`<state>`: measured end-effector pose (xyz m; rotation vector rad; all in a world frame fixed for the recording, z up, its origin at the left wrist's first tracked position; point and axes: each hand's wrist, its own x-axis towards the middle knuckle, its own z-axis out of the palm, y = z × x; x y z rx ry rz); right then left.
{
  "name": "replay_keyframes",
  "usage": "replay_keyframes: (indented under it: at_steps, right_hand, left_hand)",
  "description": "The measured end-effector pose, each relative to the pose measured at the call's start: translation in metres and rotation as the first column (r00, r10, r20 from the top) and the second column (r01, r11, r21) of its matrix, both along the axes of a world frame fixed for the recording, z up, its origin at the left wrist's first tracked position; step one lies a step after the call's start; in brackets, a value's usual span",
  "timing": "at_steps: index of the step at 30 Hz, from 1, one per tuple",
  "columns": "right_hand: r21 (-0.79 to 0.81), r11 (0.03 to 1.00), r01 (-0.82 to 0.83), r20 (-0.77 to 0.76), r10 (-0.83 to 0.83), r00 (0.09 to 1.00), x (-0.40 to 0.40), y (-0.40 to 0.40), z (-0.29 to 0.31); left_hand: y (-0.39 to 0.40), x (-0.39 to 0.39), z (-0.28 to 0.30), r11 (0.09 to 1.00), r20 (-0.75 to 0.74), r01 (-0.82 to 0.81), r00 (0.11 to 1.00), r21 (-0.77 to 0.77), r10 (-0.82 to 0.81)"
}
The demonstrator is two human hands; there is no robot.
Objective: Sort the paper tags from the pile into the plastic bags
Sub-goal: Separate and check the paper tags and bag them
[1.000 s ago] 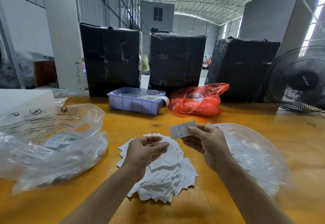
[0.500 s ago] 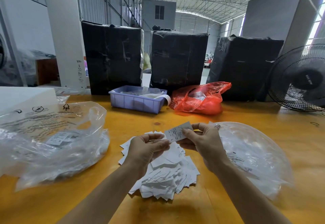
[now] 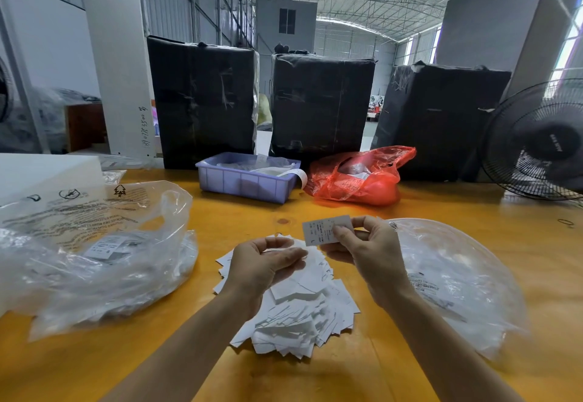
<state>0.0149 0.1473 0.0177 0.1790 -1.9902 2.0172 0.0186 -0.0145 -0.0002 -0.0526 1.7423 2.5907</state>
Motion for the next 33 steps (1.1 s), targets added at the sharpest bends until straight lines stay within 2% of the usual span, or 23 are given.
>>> replay_keyframes:
  at_steps: [4, 12, 19, 26, 33]
  right_hand:
    - [-0.033, 0.999, -0.007, -0.013, 0.007, 1.000, 0.0000, 0.0017, 0.0015]
    - [0.075, 0.997, -0.034, -0.016, 0.035, 0.999, 0.0004, -0.0004, -0.0019]
    - [0.096, 0.995, -0.011, -0.036, 0.014, 0.999, 0.0003, 0.0009, -0.0015]
    - [0.127, 0.990, -0.064, 0.010, 0.064, 0.998, 0.0018, 0.0004, 0.0004]
    - [0.268, 0.933, -0.238, 0.169, 0.198, 0.966, 0.0033, 0.0036, 0.0009]
  left_hand:
    - [0.0001, -0.0001, -0.0004, 0.999, 0.004, 0.016, 1.000, 0.028, -0.016]
    - [0.0005, -0.0006, 0.0001, 1.000, 0.009, 0.003, 1.000, 0.026, -0.004]
    - [0.0002, 0.0005, 0.0010, 1.000, 0.010, -0.003, 1.000, 0.017, 0.003]
    - [-0.0004, -0.0016, -0.0011, 0.999, 0.002, -0.022, 1.000, -0.031, 0.022]
    - [0.0004, -0.0031, -0.0041, 0.996, -0.018, -0.034, 0.999, -0.086, 0.032]
